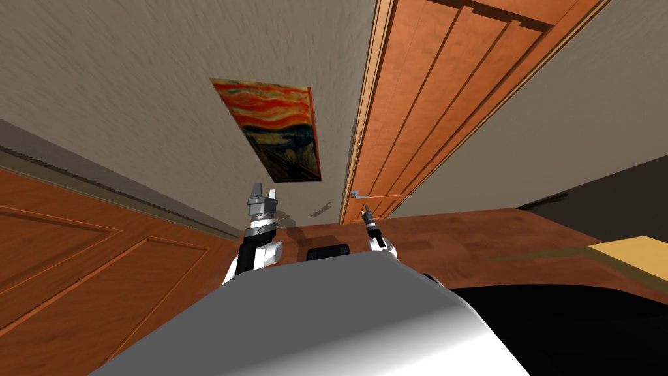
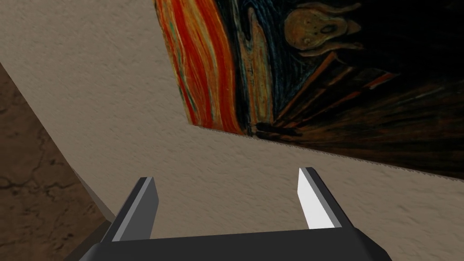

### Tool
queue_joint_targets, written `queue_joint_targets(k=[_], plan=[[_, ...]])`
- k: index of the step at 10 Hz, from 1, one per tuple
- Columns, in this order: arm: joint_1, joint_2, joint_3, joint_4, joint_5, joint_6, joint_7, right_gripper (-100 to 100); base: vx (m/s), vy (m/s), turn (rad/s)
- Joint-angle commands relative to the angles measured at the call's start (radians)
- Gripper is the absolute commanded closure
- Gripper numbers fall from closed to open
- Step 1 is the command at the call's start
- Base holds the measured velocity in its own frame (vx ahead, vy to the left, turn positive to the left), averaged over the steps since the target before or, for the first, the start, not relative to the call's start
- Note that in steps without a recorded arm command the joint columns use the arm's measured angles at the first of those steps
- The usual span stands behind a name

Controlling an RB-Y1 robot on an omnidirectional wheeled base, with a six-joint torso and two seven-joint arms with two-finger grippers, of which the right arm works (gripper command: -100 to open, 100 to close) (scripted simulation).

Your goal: Pull the door open

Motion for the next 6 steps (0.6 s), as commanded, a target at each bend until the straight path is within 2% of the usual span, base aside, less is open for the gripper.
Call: queue_joint_targets(k=[1, 3, 5, 6], plan=[[-0.01, -0.002, 0.0, 0.028, -0.001, -0.009, -0.002, -100, 0.037, -0.038, 0.024], [-0.021, -0.008, -0.001, 0.071, -0.005, -0.016, -0.008, -100, 0.032, -0.032, 0.076], [-0.038, -0.019, -0.001, 0.136, -0.011, -0.026, -0.017, -100, 0.052, -0.063, 0.114], [-0.041, -0.02, -0.001, 0.144, -0.011, -0.028, -0.018, -100, 0.055, -0.066, 0.089]])
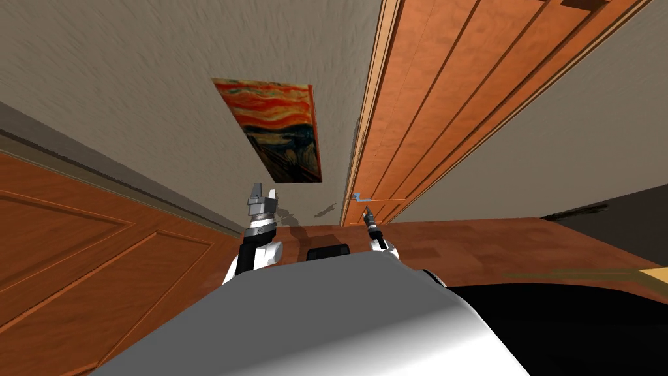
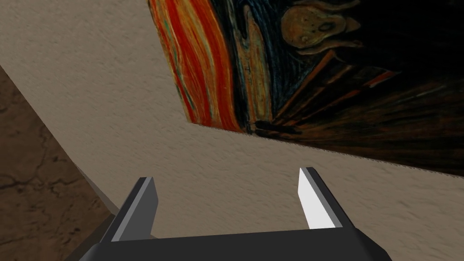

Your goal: Pull the door open

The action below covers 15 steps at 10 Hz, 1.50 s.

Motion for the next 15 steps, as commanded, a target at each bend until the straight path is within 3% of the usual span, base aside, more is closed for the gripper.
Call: queue_joint_targets(k=[1, 8, 9, 10, 15], plan=[[0.0, 0.0, 0.0, 0.0, 0.0, 0.0, 0.0, -100, 0.022, -0.028, 0.016], [0.008, -0.024, -0.08, 0.071, -0.051, -0.038, 0.003, -100, 0.174, -0.027, 0.181], [0.011, -0.02, -0.073, 0.057, -0.047, -0.03, 0.005, -100, 0.088, -0.015, 0.036], [0.011, -0.02, -0.073, 0.057, -0.047, -0.03, 0.005, 100, -0.011, 0.0, -0.031], [0.011, -0.02, -0.073, 0.057, -0.047, -0.03, 0.005, 100, -0.017, 0.003, -0.001]])
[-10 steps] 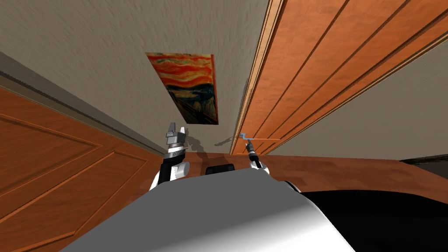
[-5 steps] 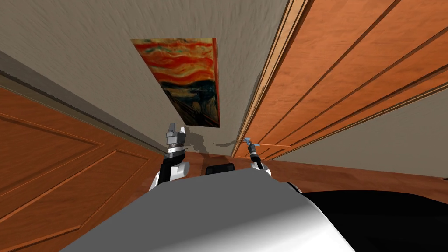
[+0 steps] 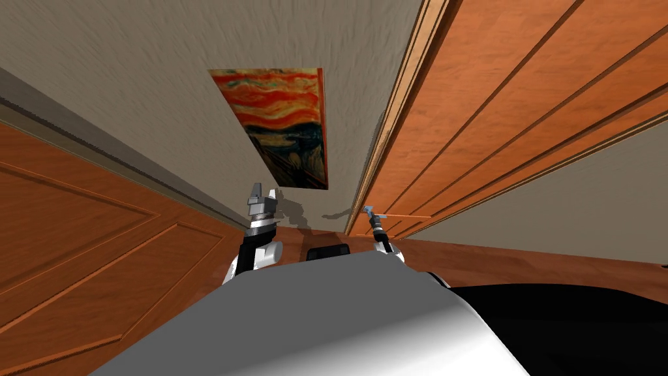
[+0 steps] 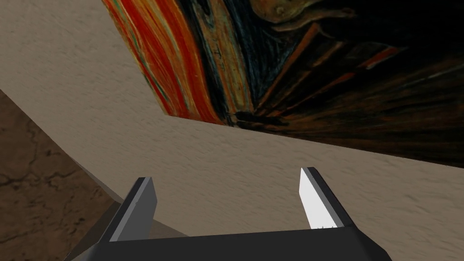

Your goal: Pull the door open

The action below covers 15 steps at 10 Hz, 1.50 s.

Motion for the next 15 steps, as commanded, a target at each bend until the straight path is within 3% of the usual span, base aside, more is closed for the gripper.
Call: queue_joint_targets(k=[1, 9, 10, 11, 15], plan=[[0.012, -0.014, 0.014, 0.0, 0.008, -0.017, -0.019, 100, -0.124, -0.034, 0.119], [0.072, -0.084, 0.085, -0.001, 0.048, -0.104, -0.116, 100, -0.212, -0.054, 0.124], [0.071, -0.078, 0.08, -0.009, 0.045, -0.091, -0.107, 100, -0.111, -0.033, 0.034], [0.091, -0.089, 0.092, -0.002, 0.051, -0.119, -0.123, 100, -0.151, -0.051, 0.172], [0.125, -0.116, 0.108, 0.011, 0.059, -0.181, -0.153, 100, -0.21, -0.065, 0.16]])
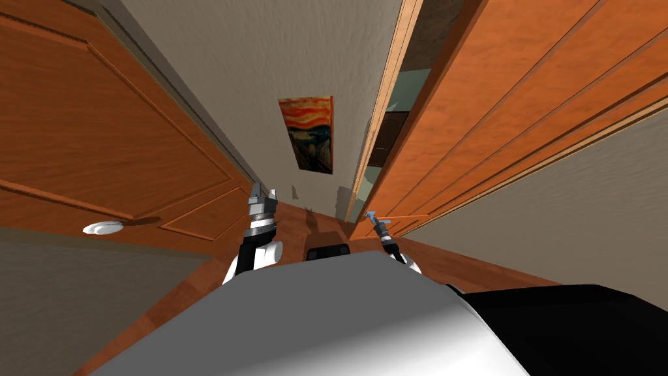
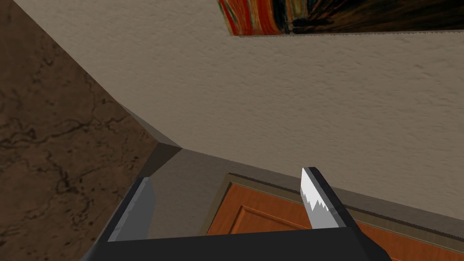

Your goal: Pull the door open

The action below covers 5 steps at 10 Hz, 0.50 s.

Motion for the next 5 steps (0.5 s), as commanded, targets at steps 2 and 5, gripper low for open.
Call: queue_joint_targets(k=[2, 5], plan=[[0.03, -0.023, 0.012, 0.015, 0.006, -0.055, -0.024, 100, -0.218, -0.054, 0.168], [0.041, -0.032, 0.021, 0.039, 0.01, -0.093, -0.036, 100, -0.178, -0.065, 0.149]])
